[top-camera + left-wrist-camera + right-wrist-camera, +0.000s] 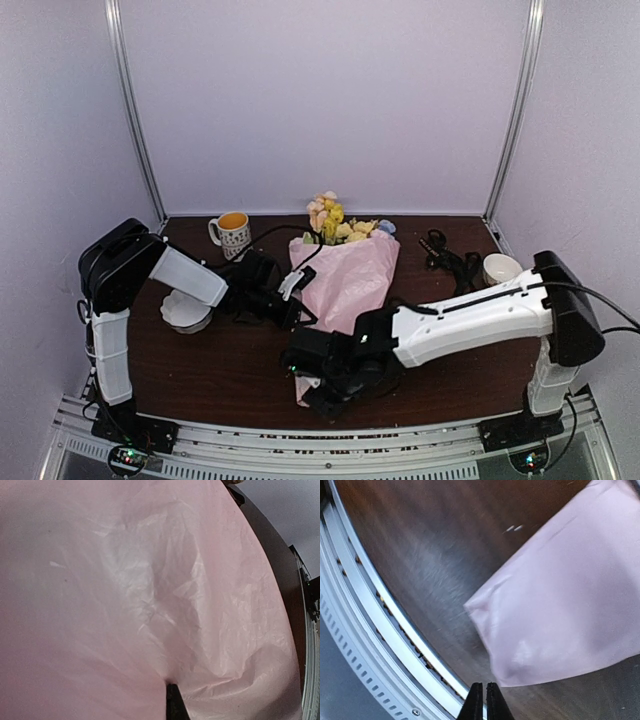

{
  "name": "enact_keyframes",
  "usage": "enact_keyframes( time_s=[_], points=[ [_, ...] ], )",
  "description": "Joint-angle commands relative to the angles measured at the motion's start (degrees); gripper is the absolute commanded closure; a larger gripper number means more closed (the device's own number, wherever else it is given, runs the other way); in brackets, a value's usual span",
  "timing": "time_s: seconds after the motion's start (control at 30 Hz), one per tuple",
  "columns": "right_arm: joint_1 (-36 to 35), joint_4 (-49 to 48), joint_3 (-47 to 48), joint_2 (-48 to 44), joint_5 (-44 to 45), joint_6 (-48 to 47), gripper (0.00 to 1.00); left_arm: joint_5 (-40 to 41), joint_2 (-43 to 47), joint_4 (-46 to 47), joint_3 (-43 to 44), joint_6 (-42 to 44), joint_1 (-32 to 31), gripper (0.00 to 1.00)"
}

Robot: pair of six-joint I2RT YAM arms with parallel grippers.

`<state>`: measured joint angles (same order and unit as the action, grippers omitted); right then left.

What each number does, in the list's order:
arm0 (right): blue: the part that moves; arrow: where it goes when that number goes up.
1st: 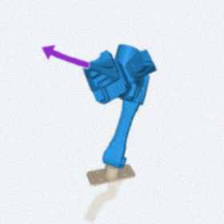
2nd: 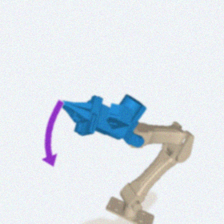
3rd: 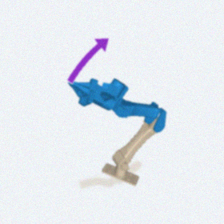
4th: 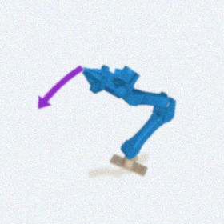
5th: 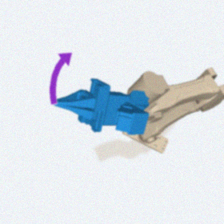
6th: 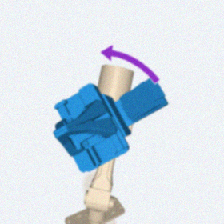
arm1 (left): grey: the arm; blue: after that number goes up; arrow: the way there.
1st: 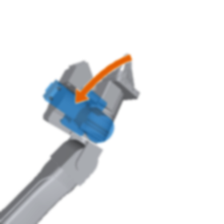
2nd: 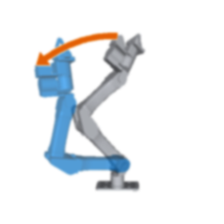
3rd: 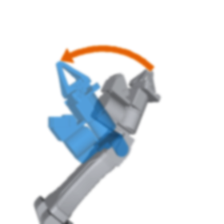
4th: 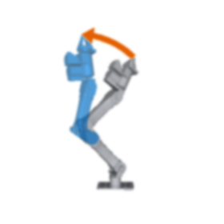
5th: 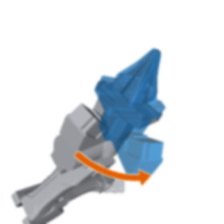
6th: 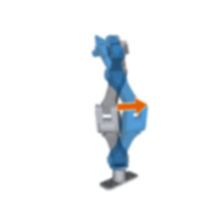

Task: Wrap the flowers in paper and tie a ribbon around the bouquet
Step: Press the fold line on the folded bouquet.

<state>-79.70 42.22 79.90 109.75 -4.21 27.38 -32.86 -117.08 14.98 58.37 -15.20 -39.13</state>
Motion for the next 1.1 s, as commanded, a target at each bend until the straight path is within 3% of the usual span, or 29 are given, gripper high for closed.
enact_keyframes(
  time_s=[0.0, 0.13, 0.4, 0.5, 0.67, 0.83, 1.0, 1.03, 1.07],
  points=[
    [11.13, -7.26, -5.61, -8.27, -5.66, 1.22, 0.92, 3.39, -3.06, -3.59, -2.11, -0.20, 0.90, 1.00],
    [23.15, -11.10, -8.23, -8.00, -12.18, 2.05, 0.88, 2.97, -3.43, -3.71, -2.04, -0.21, 0.90, 1.00],
    [44.65, -27.51, -18.31, -12.89, -14.57, 12.92, 0.47, 1.05, -4.31, -5.72, -1.16, 0.99, 0.90, 1.00],
    [48.65, -34.83, -20.78, -11.49, -17.33, 15.90, 0.40, 0.58, -4.30, -6.37, -1.22, 1.20, 0.90, 1.00],
    [49.64, -37.19, -17.58, -5.16, -19.19, 16.37, 0.38, -0.11, -4.22, -6.28, -1.09, 1.16, 0.96, 1.00],
    [50.75, -41.22, -18.89, -4.24, -17.65, 18.83, 0.58, -0.58, -2.92, -3.99, -3.00, -0.40, 1.36, 1.00],
    [51.75, -42.82, -19.45, -4.53, -18.03, 18.68, 0.88, -0.22, -1.34, -3.96, -3.74, 0.20, 1.54, 1.00],
    [51.81, -42.07, -18.67, -4.20, -18.21, 18.14, 0.98, -0.08, -1.40, -4.03, -3.68, 0.36, 1.60, 1.00],
    [51.88, -41.66, -18.23, -3.90, -18.30, 17.84, 1.00, 0.04, -1.62, -3.92, -3.70, 0.43, 1.55, 1.00]
  ],
)
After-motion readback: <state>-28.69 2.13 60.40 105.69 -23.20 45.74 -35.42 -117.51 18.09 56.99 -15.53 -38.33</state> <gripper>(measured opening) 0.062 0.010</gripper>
